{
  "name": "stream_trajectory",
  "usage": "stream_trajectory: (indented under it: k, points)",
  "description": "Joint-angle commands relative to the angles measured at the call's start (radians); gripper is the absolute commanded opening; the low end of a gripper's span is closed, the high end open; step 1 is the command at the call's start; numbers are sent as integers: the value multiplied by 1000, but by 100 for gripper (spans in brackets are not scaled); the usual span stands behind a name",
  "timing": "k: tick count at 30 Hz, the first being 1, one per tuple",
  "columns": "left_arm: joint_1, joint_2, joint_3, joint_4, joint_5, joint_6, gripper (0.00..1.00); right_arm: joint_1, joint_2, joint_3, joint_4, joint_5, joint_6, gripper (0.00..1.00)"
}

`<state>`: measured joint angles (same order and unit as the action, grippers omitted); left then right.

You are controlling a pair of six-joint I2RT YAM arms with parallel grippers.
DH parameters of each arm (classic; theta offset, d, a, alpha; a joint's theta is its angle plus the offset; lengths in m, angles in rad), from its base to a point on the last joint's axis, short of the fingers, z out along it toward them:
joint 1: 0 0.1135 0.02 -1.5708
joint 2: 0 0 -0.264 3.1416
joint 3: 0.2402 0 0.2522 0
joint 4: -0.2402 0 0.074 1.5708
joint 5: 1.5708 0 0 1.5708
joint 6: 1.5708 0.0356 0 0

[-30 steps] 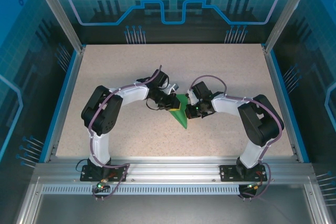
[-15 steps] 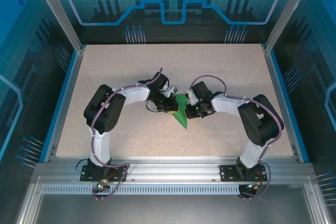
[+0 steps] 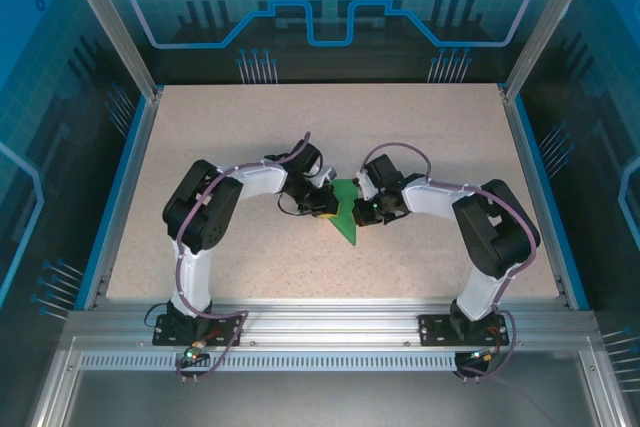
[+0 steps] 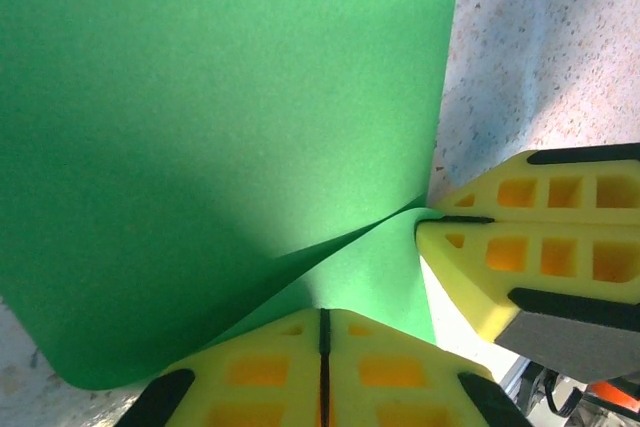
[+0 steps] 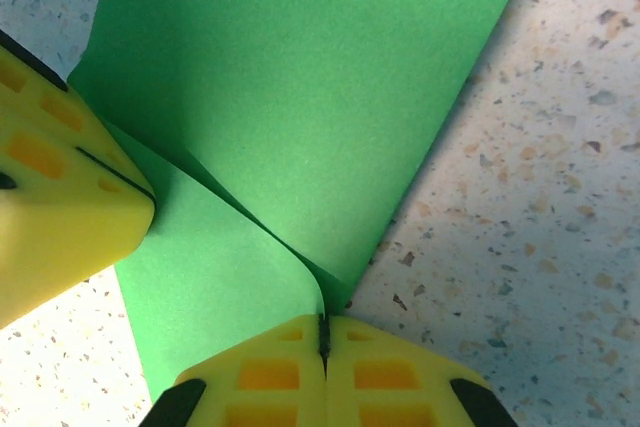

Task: Fold a paper plane with a square sheet of paper (fold left side to right side)
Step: Third fold the triangle at the center of the table.

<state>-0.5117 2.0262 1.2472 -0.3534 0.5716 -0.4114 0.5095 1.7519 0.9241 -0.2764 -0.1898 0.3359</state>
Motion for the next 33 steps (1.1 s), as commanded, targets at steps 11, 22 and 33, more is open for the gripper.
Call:
stream_trajectory:
  k: [11,22,33]
  points:
    - [-5,39,-37,-9,-36,28,9,-8,35,-9,-49,32,-8,0]
    - [-6,52,-50,-11,-48,34,8,-19,-84,79,-128,23,13,22]
    - [-5,46,-47,-15,-50,34,8,55,-149,28,-140,-161,257,0]
